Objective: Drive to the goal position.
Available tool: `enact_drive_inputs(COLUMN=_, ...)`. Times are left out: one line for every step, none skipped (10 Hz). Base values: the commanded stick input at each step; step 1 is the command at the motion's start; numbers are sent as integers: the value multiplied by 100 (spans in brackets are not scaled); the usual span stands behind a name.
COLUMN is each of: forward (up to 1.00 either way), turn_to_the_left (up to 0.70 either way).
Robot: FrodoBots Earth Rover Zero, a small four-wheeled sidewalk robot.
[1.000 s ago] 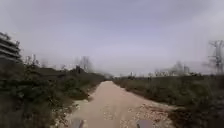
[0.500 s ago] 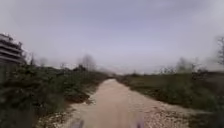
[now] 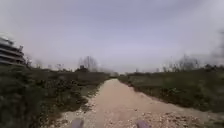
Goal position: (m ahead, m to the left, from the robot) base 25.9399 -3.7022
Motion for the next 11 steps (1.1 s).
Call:
enact_drive_inputs(forward=70, turn_to_the_left=0)
enact_drive_inputs(forward=70, turn_to_the_left=0)
enact_drive_inputs(forward=70, turn_to_the_left=0)
enact_drive_inputs(forward=70, turn_to_the_left=0)
enact_drive_inputs(forward=70, turn_to_the_left=0)
enact_drive_inputs(forward=70, turn_to_the_left=-20)
enact_drive_inputs(forward=70, turn_to_the_left=-35)
enact_drive_inputs(forward=70, turn_to_the_left=0)
enact_drive_inputs(forward=70, turn_to_the_left=0)
enact_drive_inputs(forward=70, turn_to_the_left=0)
enact_drive_inputs(forward=70, turn_to_the_left=0)
